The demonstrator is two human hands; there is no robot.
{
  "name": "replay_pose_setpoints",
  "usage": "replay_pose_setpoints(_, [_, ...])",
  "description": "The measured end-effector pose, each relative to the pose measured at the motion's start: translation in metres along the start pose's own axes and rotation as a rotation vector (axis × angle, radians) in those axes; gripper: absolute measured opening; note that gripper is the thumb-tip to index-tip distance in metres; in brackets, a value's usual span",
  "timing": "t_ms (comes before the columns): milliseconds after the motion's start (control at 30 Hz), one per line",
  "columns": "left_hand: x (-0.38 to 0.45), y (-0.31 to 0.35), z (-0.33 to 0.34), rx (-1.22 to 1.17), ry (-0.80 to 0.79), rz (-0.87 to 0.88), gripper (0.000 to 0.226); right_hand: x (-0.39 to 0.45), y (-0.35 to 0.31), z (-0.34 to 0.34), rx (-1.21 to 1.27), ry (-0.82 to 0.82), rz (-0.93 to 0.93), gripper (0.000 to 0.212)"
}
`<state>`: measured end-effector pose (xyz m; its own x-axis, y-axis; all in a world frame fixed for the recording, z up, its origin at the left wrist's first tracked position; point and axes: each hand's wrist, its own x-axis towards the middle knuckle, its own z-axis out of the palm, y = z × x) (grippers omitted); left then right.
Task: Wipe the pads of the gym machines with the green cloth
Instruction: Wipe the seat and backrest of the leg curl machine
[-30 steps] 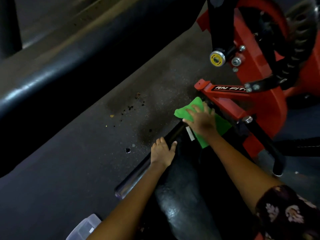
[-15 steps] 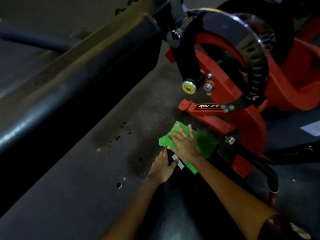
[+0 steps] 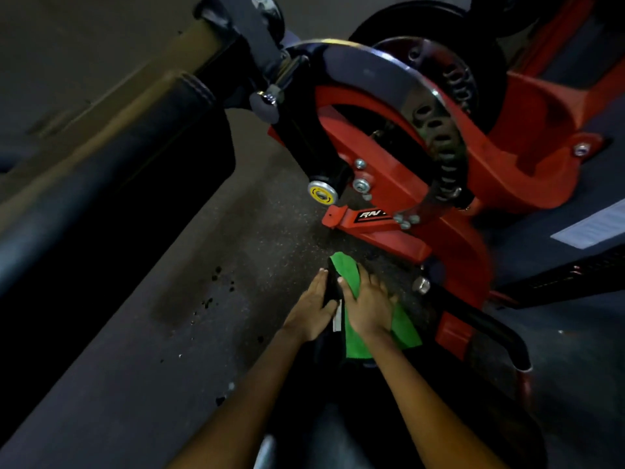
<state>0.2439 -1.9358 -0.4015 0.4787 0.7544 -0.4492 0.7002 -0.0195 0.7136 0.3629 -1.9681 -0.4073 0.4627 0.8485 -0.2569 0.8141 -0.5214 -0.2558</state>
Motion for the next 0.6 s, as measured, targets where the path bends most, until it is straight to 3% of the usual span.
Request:
replay_pose_setpoints(67, [0.010, 0.004, 0.001, 0.090, -0.016, 0.049, 0.068, 0.003, 0.003, -0.001, -0.033, -0.025, 0.042, 0.060])
replay_pose_setpoints(233, [0.031, 0.008, 0.002, 0.311, -0.042, 0.064, 0.064, 0.007, 0.017, 0.001, 0.000, -0.059, -0.100, 0.062])
replay_pose_setpoints(400, [0.034, 0.022, 0.003, 0.690, -0.014, 0.064, 0.064, -0.012, 0.058, 0.002, -0.006, -0.064, 0.117, 0.060])
replay_pose_setpoints(533, [0.036, 0.039, 0.015, 0.848, -0.065, 0.148, 0.057, -0.006, 0.068, -0.002, -0.016, -0.161, -0.110, 0.064])
replay_pose_setpoints(600, [0.034, 0.047, 0.024, 0.905, -0.086, 0.156, 0.057, -0.016, 0.096, -0.002, 0.020, -0.163, -0.161, 0.084])
